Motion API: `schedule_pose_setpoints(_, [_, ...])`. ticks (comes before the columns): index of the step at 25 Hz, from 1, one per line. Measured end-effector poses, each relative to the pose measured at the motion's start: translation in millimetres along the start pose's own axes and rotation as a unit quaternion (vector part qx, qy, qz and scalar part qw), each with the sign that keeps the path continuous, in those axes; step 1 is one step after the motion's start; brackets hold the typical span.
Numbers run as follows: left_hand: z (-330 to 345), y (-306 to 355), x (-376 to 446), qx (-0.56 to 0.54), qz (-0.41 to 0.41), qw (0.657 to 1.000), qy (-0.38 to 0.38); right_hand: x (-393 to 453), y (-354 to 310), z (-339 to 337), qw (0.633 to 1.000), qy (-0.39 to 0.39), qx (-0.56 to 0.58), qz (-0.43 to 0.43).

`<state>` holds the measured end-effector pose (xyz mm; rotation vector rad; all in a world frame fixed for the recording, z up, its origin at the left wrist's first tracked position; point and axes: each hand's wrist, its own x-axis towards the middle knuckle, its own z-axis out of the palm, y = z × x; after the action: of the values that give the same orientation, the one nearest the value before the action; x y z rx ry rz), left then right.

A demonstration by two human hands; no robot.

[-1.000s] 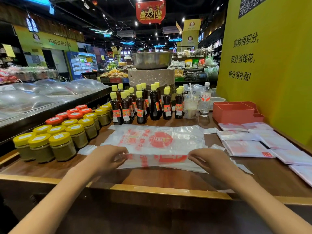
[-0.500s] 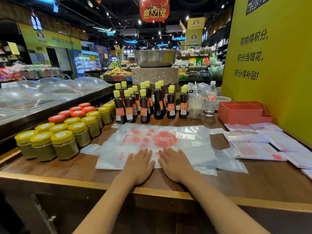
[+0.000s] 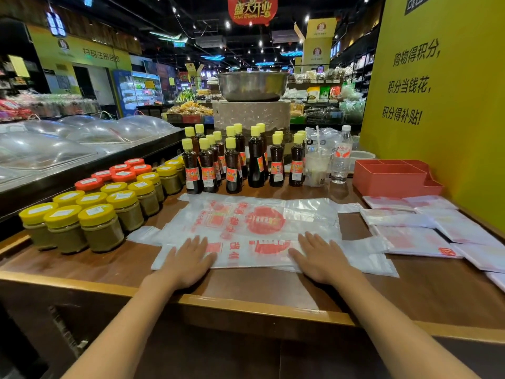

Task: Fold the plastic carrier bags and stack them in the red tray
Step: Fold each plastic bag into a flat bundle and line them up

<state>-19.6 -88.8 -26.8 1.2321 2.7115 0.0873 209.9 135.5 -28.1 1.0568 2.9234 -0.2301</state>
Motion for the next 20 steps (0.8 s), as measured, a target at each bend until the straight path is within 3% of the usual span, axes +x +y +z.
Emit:
schedule_pose_setpoints(3, [-4,-28,-5,-0.001,-0.049,0.999,0.000,-9,29,-3,0.998,-0.003,0.030,0.057])
schedule_pose_setpoints(5, [-2,-27,-8,-0.004,-0.044,0.999,0.020,-11,27,5,0.996,0.046,0.040,0.064])
schedule_pose_setpoints(9, [-5,-25,-27,-0.041,0.056,0.981,0.179,-17,23,8,0.979,0.194,-0.009,0.061])
schedule_pose_setpoints(12, [-6,-8,-44,-0.060,0.124,0.967,0.213,-18,16,4,0.970,0.243,-0.012,0.025])
schedule_pose_setpoints(16, [-8,50,-47,-0.044,0.001,0.980,0.194,-21,12,1,0.974,0.227,0.022,0.010])
schedule_pose_setpoints(20, [3,77,-42,-0.078,-0.017,0.972,0.222,-25,23,-2,0.983,0.180,0.038,0.021])
